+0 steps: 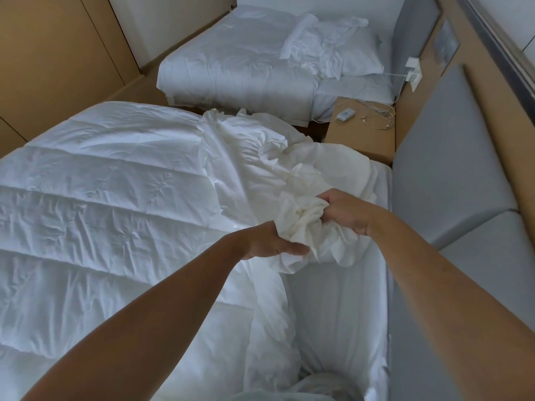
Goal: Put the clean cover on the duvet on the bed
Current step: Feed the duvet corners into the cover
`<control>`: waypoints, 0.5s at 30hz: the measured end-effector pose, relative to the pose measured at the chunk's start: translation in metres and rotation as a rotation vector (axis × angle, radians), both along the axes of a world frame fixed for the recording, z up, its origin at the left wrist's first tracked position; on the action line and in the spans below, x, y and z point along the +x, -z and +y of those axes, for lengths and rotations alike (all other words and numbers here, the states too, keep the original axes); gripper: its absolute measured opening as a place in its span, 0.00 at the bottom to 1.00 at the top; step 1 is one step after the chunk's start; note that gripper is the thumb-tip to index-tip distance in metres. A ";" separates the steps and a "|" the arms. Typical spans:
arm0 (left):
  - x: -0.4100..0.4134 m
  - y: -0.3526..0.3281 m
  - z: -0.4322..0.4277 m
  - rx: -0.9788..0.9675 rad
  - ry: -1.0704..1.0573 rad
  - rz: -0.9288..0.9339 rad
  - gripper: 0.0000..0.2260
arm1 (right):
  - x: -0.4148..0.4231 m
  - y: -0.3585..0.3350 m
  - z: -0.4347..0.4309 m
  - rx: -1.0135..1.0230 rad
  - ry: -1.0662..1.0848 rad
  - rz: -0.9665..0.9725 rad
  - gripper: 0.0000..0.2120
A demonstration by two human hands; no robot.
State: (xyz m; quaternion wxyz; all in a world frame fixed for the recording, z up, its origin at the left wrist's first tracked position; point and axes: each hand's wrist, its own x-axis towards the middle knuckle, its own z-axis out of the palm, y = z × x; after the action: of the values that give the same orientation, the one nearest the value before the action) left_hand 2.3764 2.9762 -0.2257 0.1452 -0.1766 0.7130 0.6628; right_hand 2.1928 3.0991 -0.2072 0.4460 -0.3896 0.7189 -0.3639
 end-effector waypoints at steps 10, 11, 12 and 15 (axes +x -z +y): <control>-0.012 -0.018 -0.008 -0.198 -0.209 0.140 0.09 | 0.016 0.003 0.005 0.246 -0.315 -0.076 0.28; -0.012 -0.019 -0.008 -0.202 -0.213 0.142 0.10 | 0.017 0.003 0.002 0.289 -0.317 -0.008 0.28; -0.013 -0.020 -0.008 -0.196 -0.214 0.137 0.12 | 0.018 0.002 -0.001 0.325 -0.311 0.049 0.29; -0.015 -0.019 -0.010 -0.135 -0.261 0.135 0.12 | 0.019 0.001 -0.006 0.327 -0.285 0.103 0.27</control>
State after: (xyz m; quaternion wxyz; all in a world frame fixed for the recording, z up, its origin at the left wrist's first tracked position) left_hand 2.3613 2.9666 -0.2069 -0.0026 -0.2324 0.7350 0.6370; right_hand 2.2122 3.0935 -0.2083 0.5128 -0.4277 0.7280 -0.1553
